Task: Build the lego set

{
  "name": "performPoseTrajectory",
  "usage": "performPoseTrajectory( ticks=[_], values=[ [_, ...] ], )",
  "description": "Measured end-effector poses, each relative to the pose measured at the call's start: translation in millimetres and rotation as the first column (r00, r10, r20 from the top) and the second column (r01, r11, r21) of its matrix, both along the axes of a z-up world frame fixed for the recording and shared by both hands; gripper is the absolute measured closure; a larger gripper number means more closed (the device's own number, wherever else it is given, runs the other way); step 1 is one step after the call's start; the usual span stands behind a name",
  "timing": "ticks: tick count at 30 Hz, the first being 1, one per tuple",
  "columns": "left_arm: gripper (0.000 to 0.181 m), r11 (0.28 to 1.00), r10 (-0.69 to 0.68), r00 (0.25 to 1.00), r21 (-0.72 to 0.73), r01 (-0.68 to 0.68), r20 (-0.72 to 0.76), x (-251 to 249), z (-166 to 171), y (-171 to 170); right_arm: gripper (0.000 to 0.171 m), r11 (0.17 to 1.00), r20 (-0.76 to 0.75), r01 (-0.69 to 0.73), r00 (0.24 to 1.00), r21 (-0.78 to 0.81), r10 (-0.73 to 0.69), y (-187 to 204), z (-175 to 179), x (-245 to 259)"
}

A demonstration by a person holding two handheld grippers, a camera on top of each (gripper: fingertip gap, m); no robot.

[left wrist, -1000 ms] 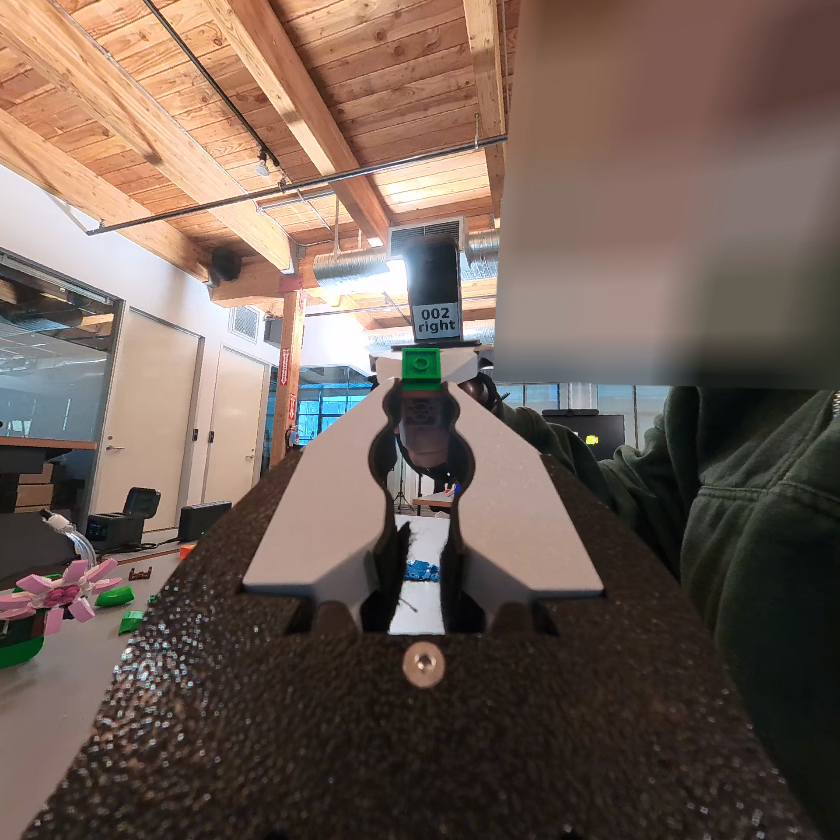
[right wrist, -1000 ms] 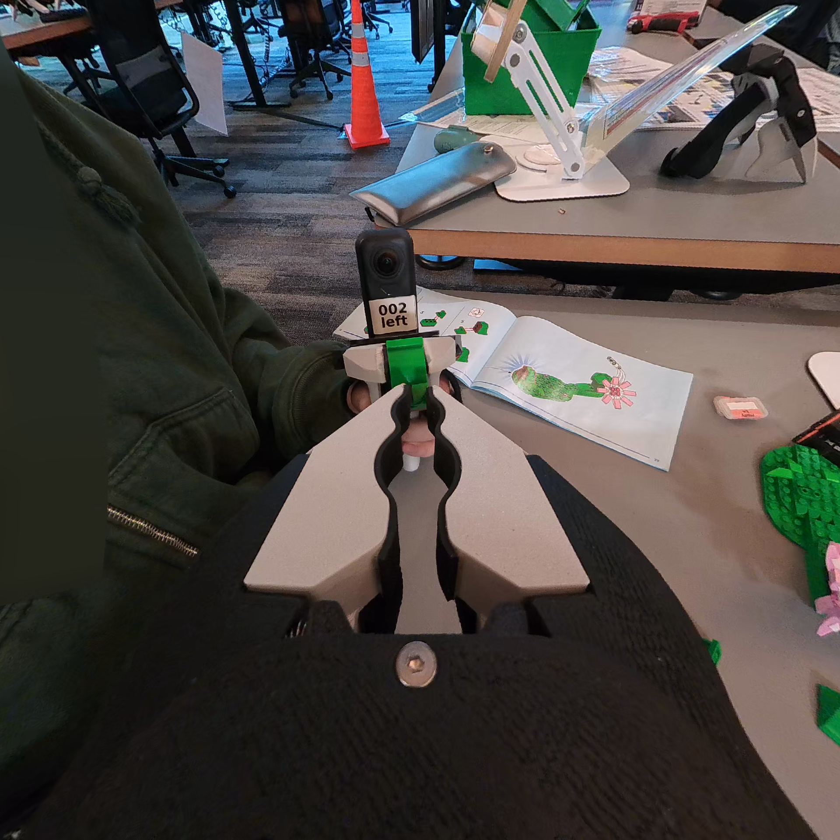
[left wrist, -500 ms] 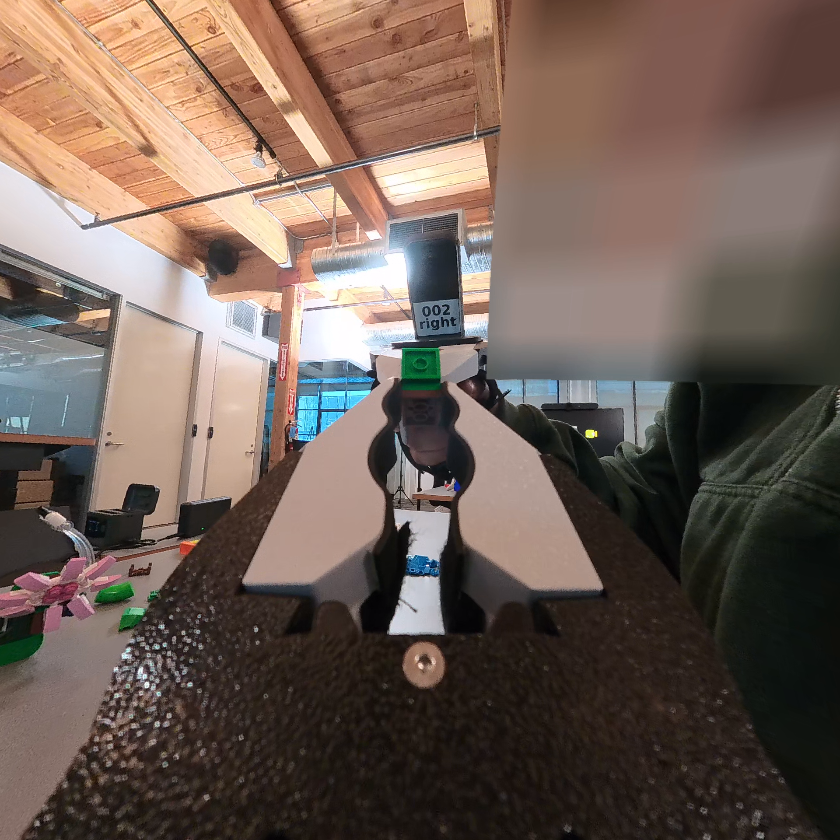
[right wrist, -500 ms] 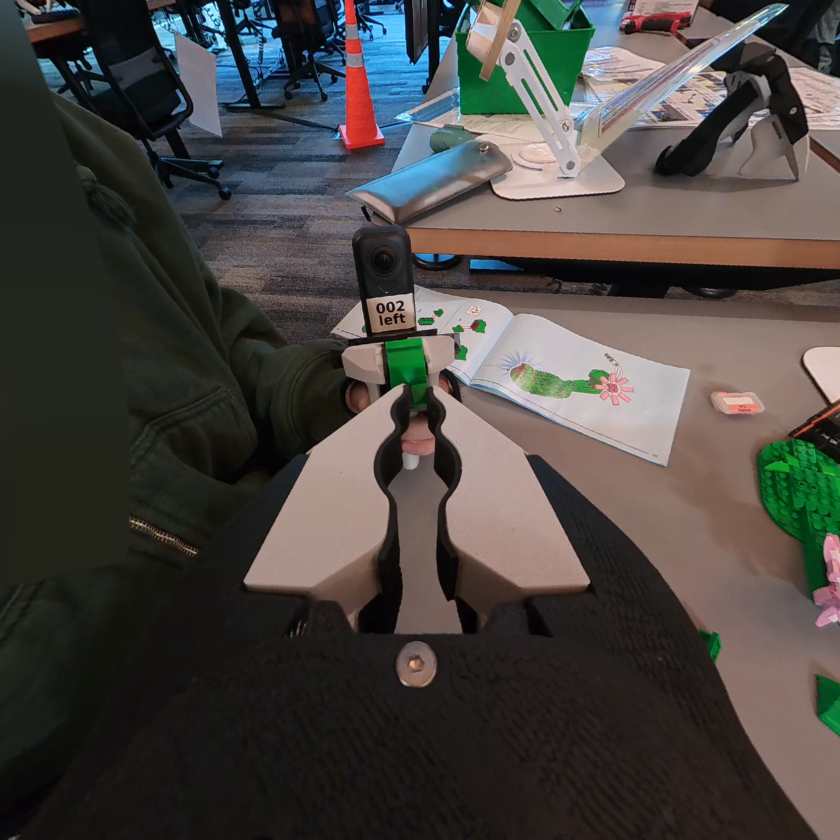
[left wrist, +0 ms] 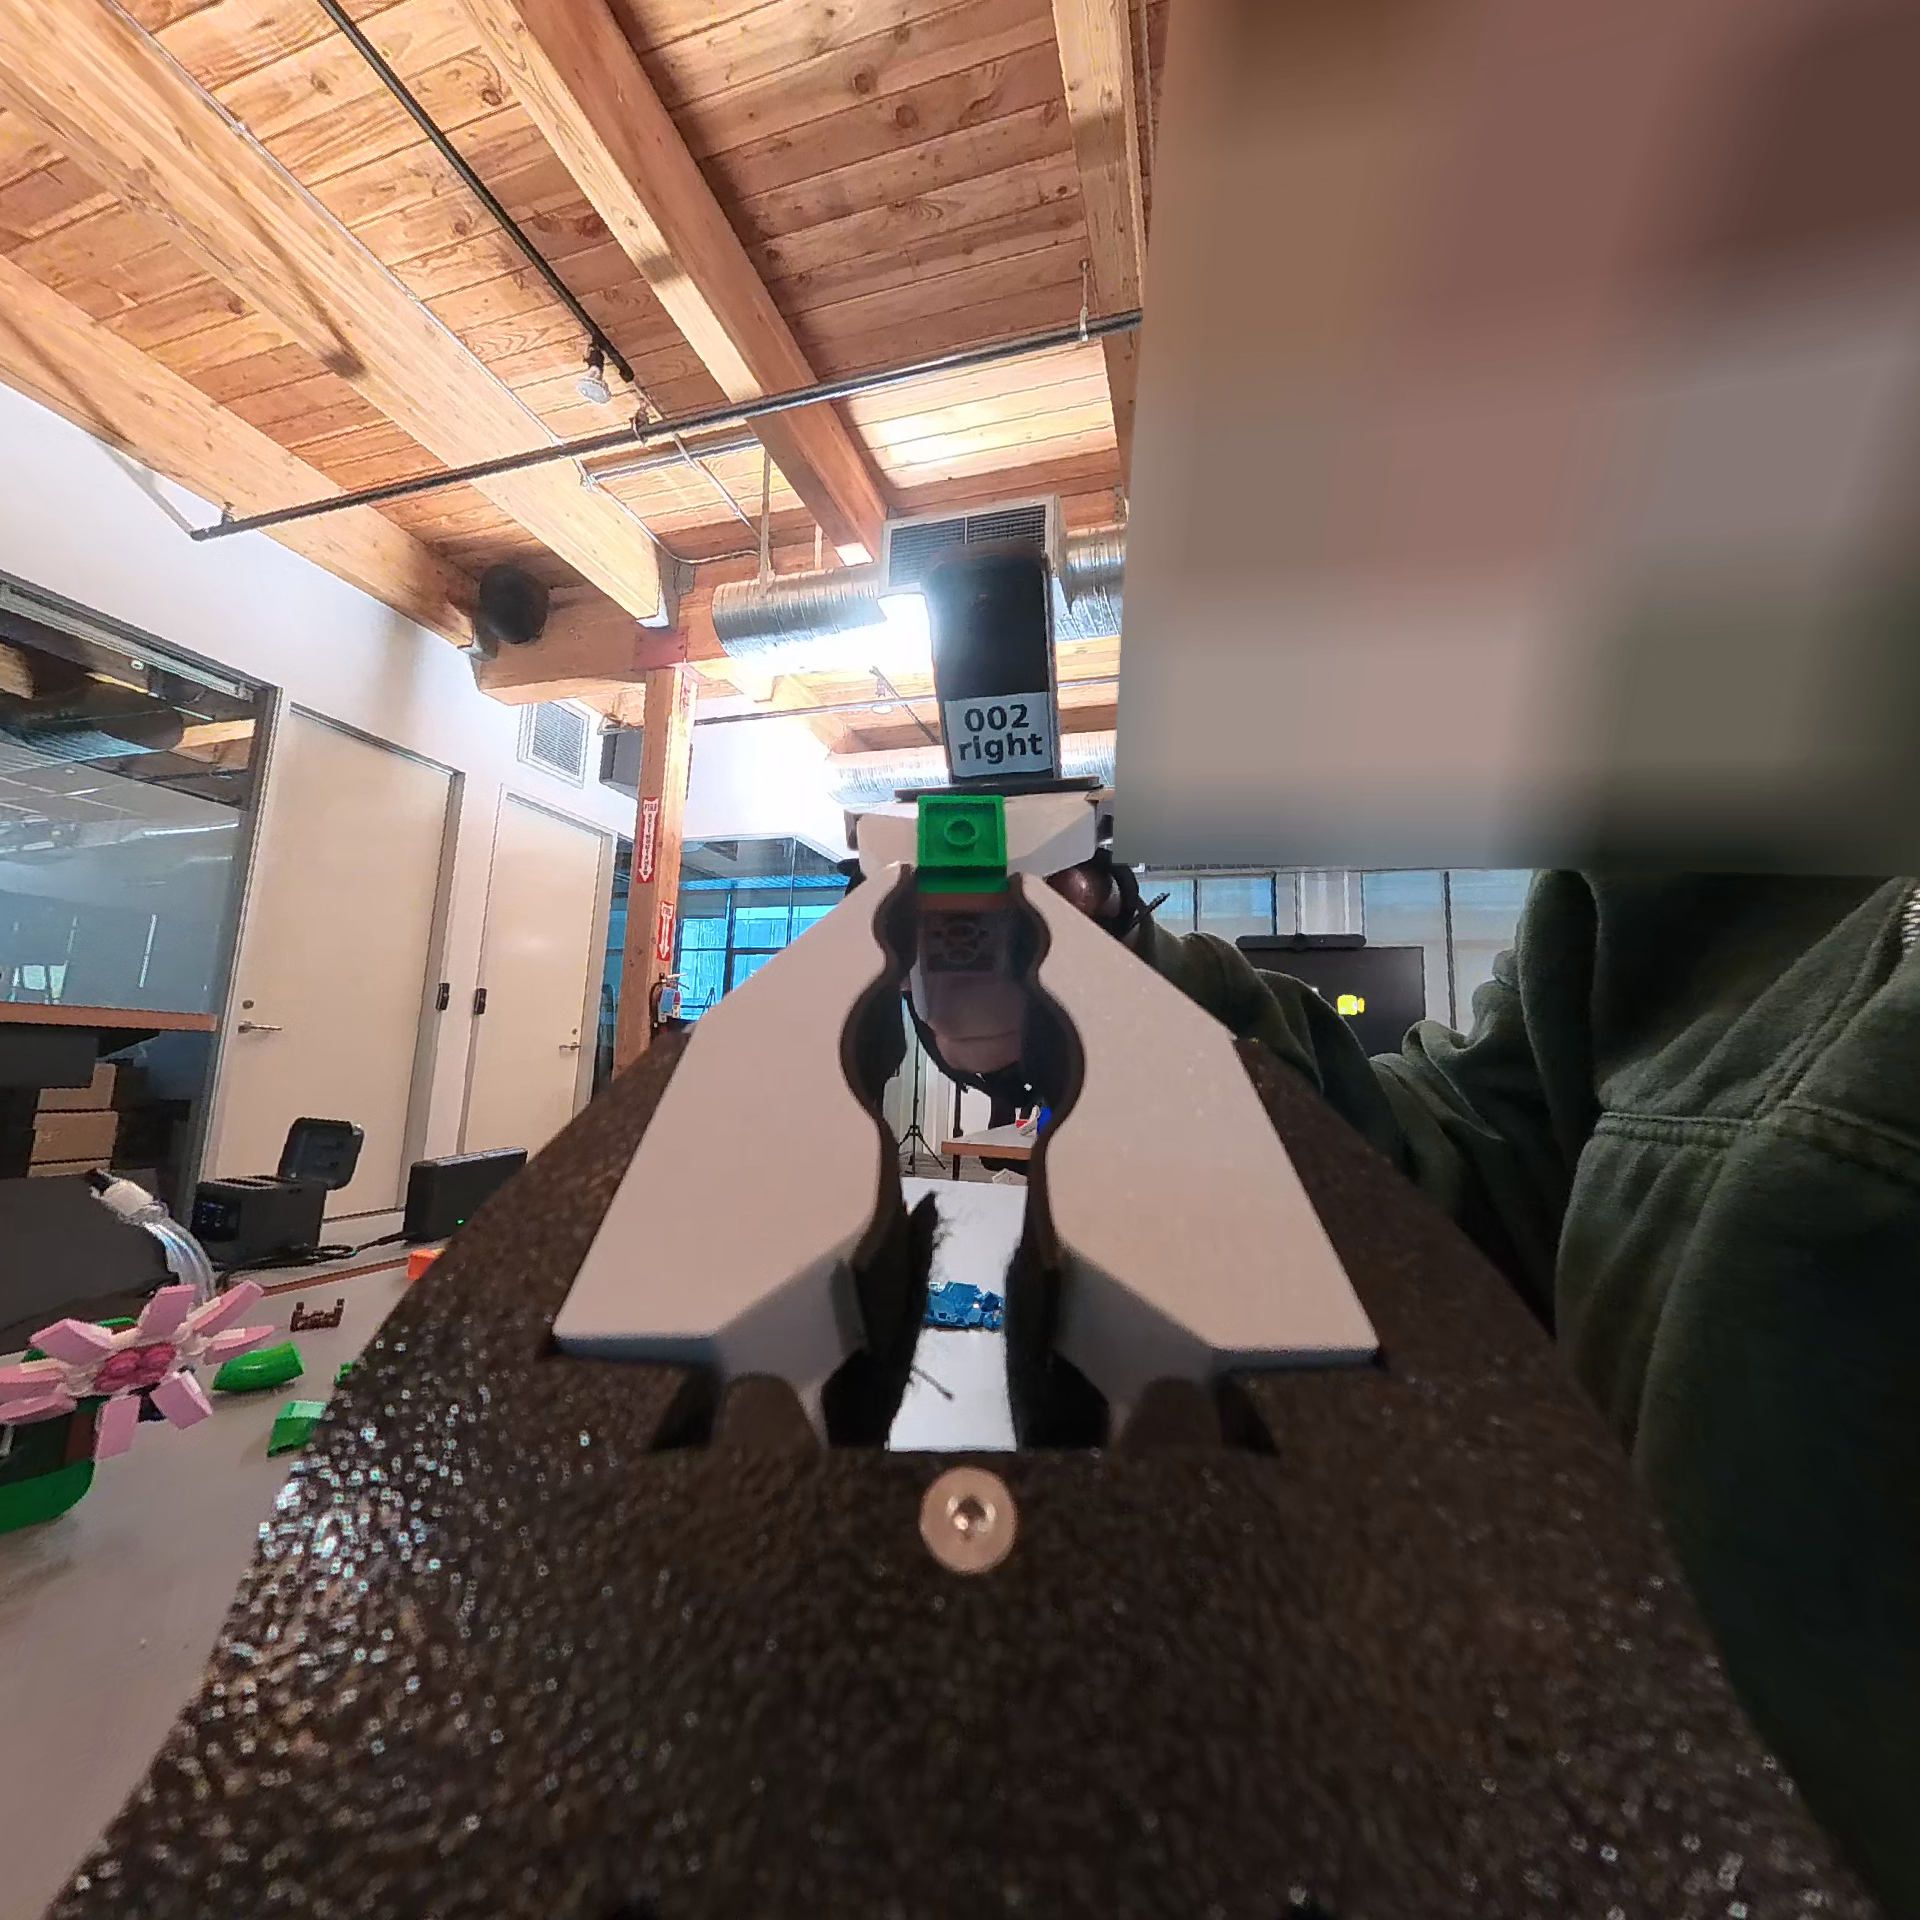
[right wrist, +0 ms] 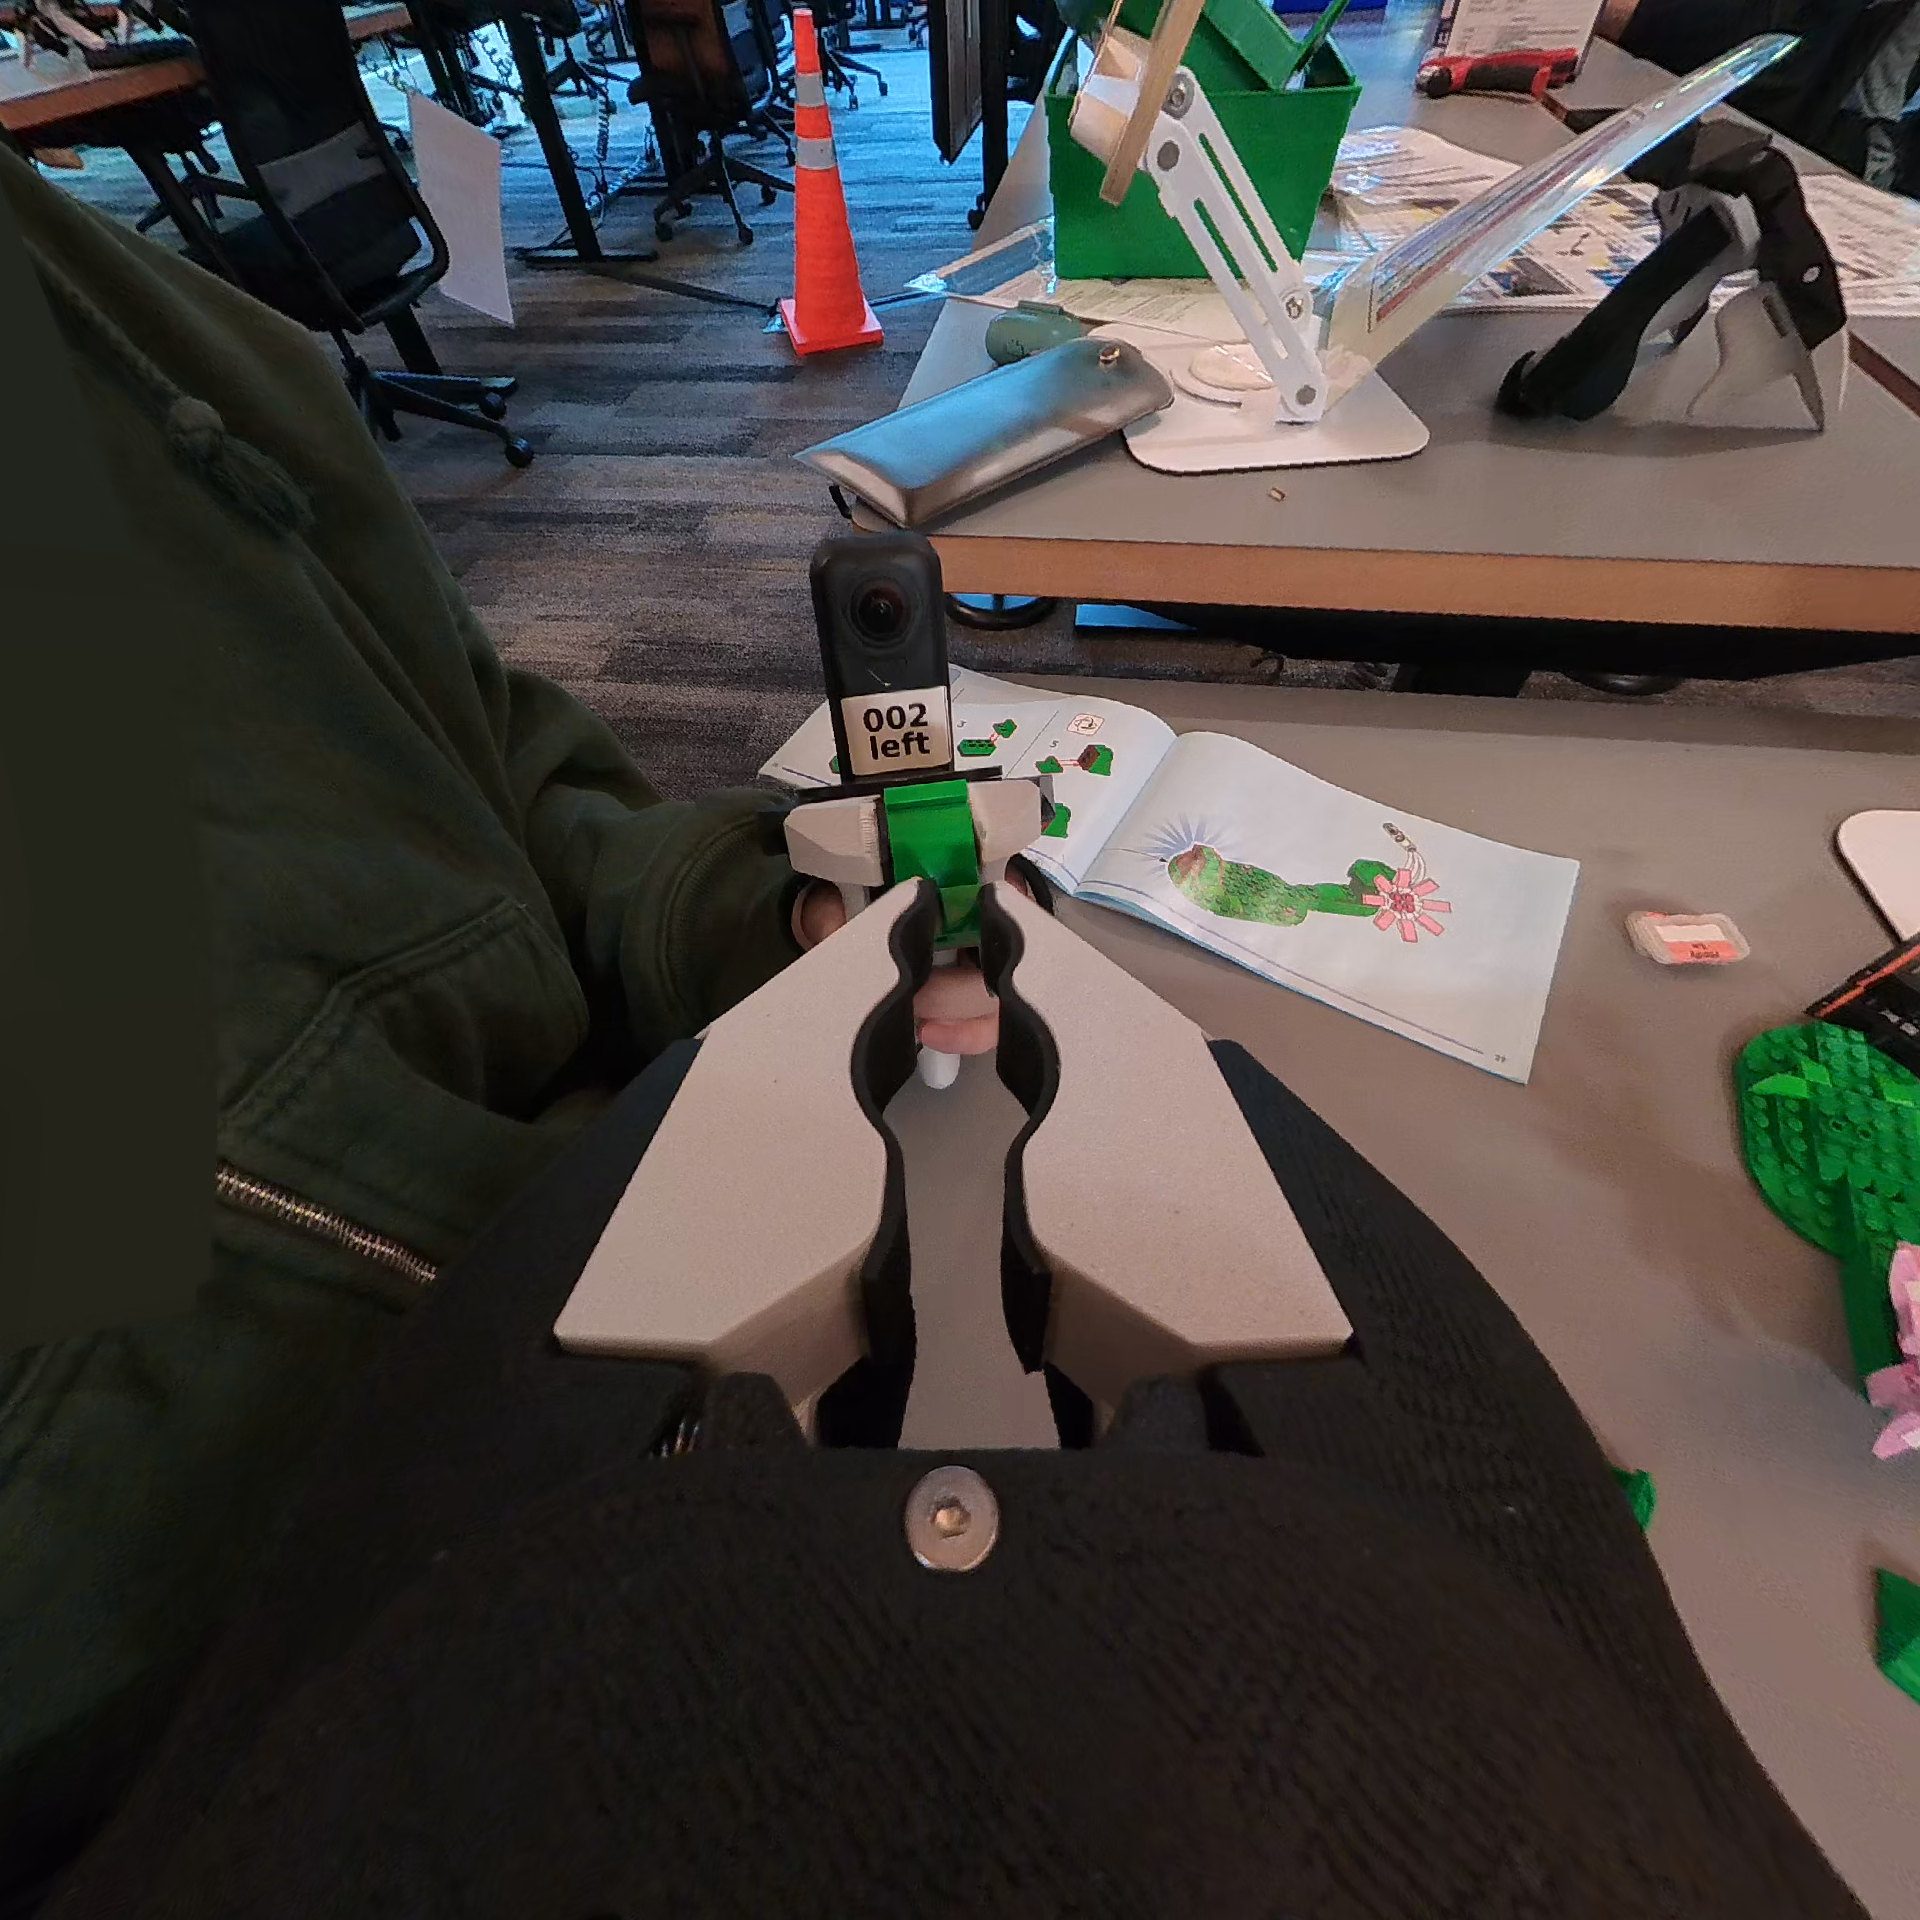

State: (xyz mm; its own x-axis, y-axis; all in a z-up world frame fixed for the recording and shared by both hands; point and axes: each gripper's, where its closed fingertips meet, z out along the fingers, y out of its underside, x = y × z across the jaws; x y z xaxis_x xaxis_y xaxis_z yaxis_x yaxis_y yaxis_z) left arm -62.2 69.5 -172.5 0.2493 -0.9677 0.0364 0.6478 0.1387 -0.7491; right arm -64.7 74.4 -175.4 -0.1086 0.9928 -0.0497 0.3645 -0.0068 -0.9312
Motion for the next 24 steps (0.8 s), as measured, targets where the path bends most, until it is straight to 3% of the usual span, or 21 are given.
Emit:
performPoseTrajectory(
  ticks=[6,10,12,14,17,20,24],
  values=[
    [0.168,1.0,0.001,1.0,-0.009,-0.001,0.015,-2,1,1,0.152,0.999,-0.059,0.024,0.998,0.044,-0.021,3,10,1],
    [0.167,0.998,-0.019,0.995,-0.052,0.024,0.103,-15,5,7,0.122,0.944,-0.197,0.066,0.98,0.322,-0.002,0,17,1],
    [0.168,0.996,-0.033,0.985,-0.078,0.047,0.171,-26,7,10,0.117,0.823,-0.253,0.173,0.967,0.541,-0.038,5,15,-1],
    [0.168,0.994,-0.041,0.974,-0.094,0.063,0.223,-33,8,12,0.119,0.607,-0.298,0.288,0.951,0.741,-0.087,13,14,-4],
    [0.168,0.99,-0.058,0.962,-0.108,0.089,0.267,-39,9,14,0.121,0.351,-0.267,0.29,0.957,0.89,-0.112,13,1,-16],
    [0.167,0.985,-0.083,0.95,-0.117,0.123,0.302,-43,9,15,0.123,0.258,-0.265,0.289,0.956,0.922,-0.122,13,-4,-27],
    [0.167,0.982,-0.1,0.946,-0.12,0.143,0.309,-43,9,15,0.129,0.205,-0.303,0.322,0.945,0.924,-0.119,15,2,-34]
  ],
)
